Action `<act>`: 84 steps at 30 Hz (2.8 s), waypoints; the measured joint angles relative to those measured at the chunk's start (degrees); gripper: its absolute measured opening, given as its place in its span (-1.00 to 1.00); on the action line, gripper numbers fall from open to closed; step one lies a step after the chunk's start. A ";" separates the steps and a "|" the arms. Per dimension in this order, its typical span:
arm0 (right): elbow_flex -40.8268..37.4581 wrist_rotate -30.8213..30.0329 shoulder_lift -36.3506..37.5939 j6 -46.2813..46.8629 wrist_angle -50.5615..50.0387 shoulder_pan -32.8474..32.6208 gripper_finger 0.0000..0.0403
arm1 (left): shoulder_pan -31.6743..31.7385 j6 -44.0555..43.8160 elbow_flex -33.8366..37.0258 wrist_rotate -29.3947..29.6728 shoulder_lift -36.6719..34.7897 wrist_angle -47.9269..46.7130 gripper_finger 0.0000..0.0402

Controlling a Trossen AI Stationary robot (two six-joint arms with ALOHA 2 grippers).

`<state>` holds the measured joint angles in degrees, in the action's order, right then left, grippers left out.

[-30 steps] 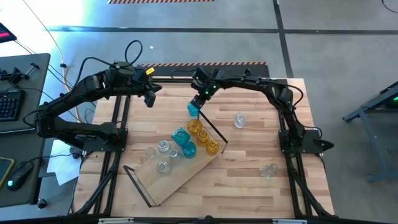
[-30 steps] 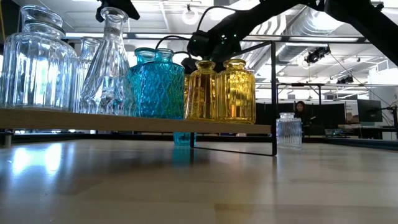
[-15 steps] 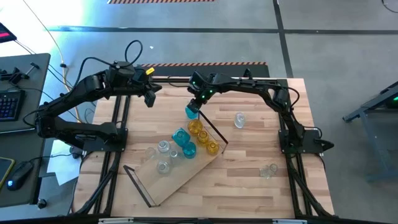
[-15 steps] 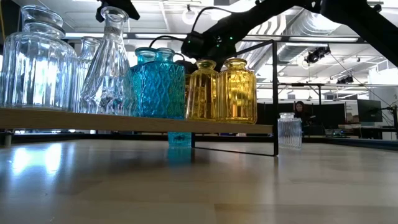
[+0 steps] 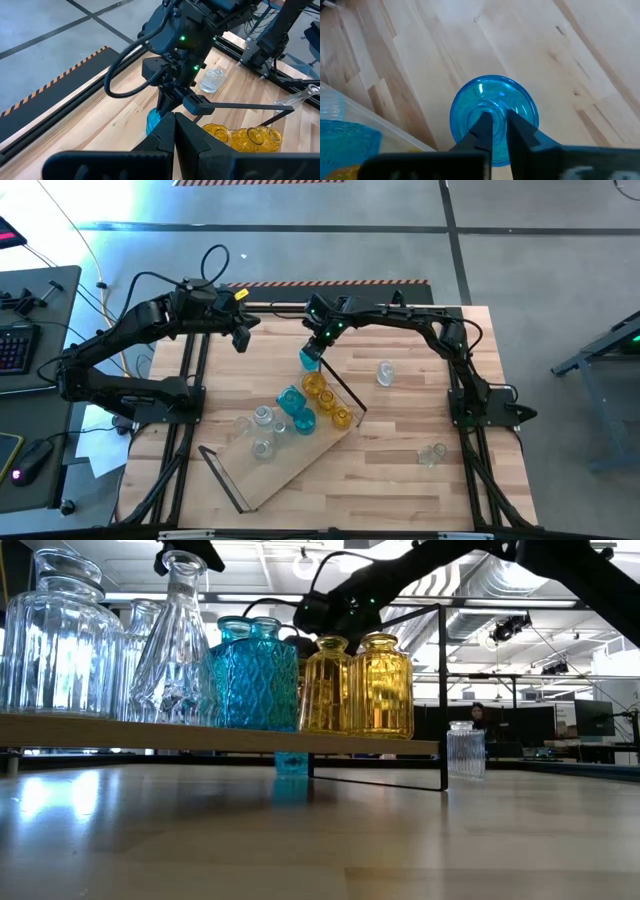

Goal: Sort vases onto shelf
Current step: Put the blue vase on the shelf aligned with the other blue vases

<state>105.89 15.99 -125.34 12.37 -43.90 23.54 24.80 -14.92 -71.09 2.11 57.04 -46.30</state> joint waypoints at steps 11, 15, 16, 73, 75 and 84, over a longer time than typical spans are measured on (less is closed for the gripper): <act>-0.07 -1.01 0.32 -0.35 0.58 1.94 -0.97 | 0.00 -0.02 0.00 -0.01 0.00 -0.11 -1.00; 3.19 -3.48 0.27 -1.70 -4.08 2.52 -0.98 | 0.00 0.00 0.00 -0.02 0.00 -0.15 -1.00; 4.75 -4.71 0.08 -2.29 -5.50 2.66 -0.98 | 0.00 0.02 0.00 -0.02 0.00 -0.15 -1.00; 29.03 -4.89 14.91 11.93 -26.26 -21.93 -1.00 | 0.04 4.07 0.00 1.33 -0.02 -0.29 -1.00; 29.03 -7.31 14.91 14.83 -25.63 -23.94 -1.00 | 0.04 4.08 0.00 1.18 -0.04 -0.59 -1.00; 29.03 -18.79 14.88 32.33 -22.99 -33.15 -1.00 | 0.02 6.07 0.00 -3.99 -0.04 -5.41 -1.00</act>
<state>134.91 -2.80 -110.45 44.70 -66.89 -9.62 24.82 -8.84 -71.09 -1.88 56.99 -51.71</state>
